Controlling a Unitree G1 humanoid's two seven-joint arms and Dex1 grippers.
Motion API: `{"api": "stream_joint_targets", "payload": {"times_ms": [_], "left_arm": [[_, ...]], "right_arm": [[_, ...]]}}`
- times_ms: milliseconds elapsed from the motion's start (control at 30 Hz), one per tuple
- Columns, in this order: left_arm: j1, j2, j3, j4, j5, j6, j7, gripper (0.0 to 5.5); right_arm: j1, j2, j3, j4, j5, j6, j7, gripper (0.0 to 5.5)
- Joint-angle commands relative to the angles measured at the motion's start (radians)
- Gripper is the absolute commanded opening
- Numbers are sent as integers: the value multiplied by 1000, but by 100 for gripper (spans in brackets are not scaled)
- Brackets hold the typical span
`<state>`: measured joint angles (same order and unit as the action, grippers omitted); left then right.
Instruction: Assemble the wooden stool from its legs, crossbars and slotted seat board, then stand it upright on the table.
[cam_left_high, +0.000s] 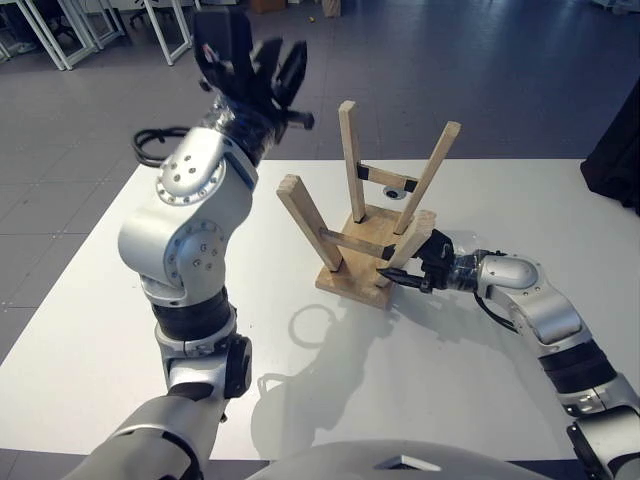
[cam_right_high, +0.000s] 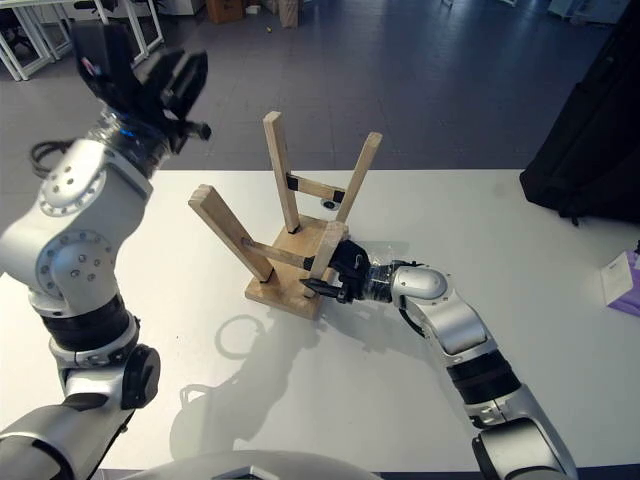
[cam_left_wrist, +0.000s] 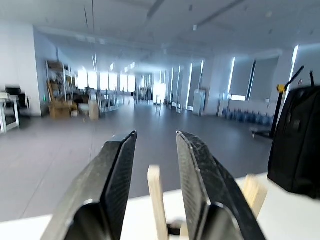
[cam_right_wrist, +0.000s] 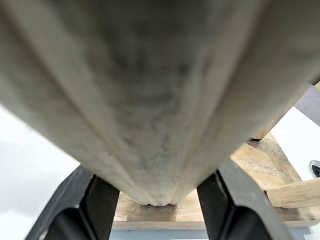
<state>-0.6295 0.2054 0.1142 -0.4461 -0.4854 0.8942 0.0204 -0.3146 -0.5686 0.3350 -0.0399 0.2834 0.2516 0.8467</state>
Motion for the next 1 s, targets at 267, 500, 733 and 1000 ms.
{"api": "stream_joint_targets", "payload": {"times_ms": [267, 500, 733, 1000], "left_arm": [[221, -11, -93, 59, 7, -88, -101, 150], [-264, 60, 253, -51, -591, -92, -56, 150], [-150, 257, 325, 92, -392, -136, -6, 145], [-5, 285, 282, 84, -275, -150, -19, 145]], "right_arm": [[181, -88, 123, 224, -149, 104, 26, 202], [-41, -101, 48, 249, -139, -23, 105, 202], [-270, -72, 61, 429, -132, -97, 263, 240], [-277, -124, 25, 496, -219, -124, 315, 385]]}}
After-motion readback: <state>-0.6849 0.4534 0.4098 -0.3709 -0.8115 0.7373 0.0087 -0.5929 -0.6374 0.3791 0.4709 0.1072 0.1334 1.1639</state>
